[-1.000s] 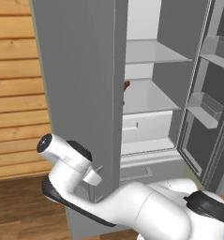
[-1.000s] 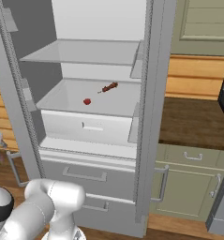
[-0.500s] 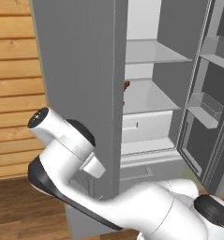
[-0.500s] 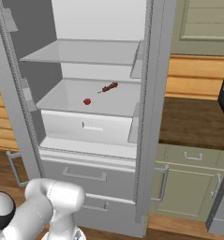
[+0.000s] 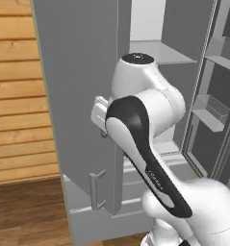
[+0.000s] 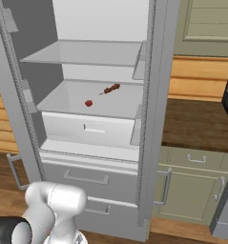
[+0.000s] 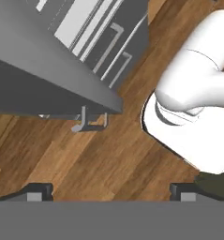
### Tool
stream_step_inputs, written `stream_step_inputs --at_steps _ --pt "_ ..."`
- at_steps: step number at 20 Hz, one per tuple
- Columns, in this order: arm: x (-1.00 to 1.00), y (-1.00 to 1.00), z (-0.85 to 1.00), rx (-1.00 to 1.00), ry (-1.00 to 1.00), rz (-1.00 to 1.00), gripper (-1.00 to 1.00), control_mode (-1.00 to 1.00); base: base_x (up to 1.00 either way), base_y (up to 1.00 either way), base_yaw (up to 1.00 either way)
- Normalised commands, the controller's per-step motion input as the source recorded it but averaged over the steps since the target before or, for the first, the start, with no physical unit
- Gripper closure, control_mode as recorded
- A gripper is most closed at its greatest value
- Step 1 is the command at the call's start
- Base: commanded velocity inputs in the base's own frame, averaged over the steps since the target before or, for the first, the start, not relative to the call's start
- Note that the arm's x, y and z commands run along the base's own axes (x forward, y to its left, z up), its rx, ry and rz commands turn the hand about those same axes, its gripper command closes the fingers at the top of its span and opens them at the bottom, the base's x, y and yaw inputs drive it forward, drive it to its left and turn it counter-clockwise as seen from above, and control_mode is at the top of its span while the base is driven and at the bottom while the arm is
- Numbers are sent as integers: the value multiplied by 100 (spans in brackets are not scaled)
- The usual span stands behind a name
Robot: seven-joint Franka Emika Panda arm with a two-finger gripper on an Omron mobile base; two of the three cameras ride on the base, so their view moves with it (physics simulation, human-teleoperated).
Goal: Take the strawberry from the fridge and place it on top of the pancake, located on the dining counter.
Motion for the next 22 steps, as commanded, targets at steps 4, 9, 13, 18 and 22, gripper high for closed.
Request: stream_step_inputs --at_steps 4,9,13,18,22 --pt "0 -89 49 70 -6 5 -100 -100 0 0 0" --pt "39 -88 17 62 -3 0 -100 -100 0 0 0" --pt "36 -56 6 59 0 1 -100 -100 0 0 0" --pt "76 -23 -6 17 0 3 -100 -100 0 0 0" --pt "100 -3 -8 2 0 7 -100 -100 0 0 0"
